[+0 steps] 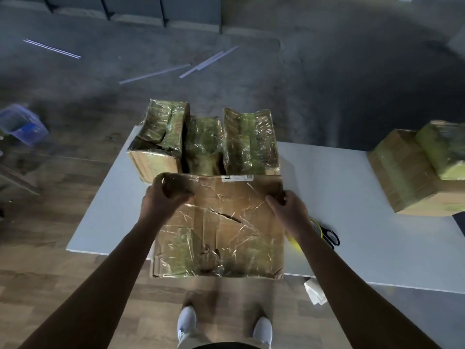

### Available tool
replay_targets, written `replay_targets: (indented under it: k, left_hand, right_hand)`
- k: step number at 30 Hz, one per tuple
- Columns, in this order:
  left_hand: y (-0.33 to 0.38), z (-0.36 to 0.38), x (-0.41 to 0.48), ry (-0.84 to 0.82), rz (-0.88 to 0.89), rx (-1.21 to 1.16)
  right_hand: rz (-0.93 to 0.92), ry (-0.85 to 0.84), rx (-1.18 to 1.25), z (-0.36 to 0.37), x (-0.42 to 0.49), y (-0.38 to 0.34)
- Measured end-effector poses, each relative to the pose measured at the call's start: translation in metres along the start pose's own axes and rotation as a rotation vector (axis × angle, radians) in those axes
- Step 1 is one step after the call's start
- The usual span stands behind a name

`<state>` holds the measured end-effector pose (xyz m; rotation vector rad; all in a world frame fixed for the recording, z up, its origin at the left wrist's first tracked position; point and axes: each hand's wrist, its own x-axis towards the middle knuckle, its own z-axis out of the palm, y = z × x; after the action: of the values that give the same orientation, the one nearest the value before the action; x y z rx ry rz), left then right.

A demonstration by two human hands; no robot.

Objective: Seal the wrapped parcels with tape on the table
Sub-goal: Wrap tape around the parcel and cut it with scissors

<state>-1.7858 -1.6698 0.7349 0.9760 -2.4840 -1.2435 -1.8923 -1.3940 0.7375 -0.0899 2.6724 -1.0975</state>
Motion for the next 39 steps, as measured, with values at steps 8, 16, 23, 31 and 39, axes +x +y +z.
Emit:
replay_targets:
  k: [8,16,23,31,39]
  left_hand:
    - [0.008,-0.038,-0.029,0.088,0.237,0.043]
    - [0.005,-0.037,-0.046,0.161,0.409,0.264]
    - [0.005,-0.043,-0.044,0.066,0.504,0.28]
    - [0.017,-0.038,-0.04,0.033,0.361,0.155]
    - [0.014,0.008,-0.021,-0.017,0.193,0.01]
  right_hand:
    - [-0.196,-0.237,0.138,-0.037,-0.008,-0.016]
    - [-0.741,-0.139,-0.453,-0.023,-0.032,-0.084]
    - [-0.75,-0.192,-0.663,0.009,-0.032,-0.108]
    - [-0.621,-0.098,-0.625,-0.032,-0.007,-0.074]
    - [-0.497,-0.201,-0.623,-0.011,0.021,-0.049]
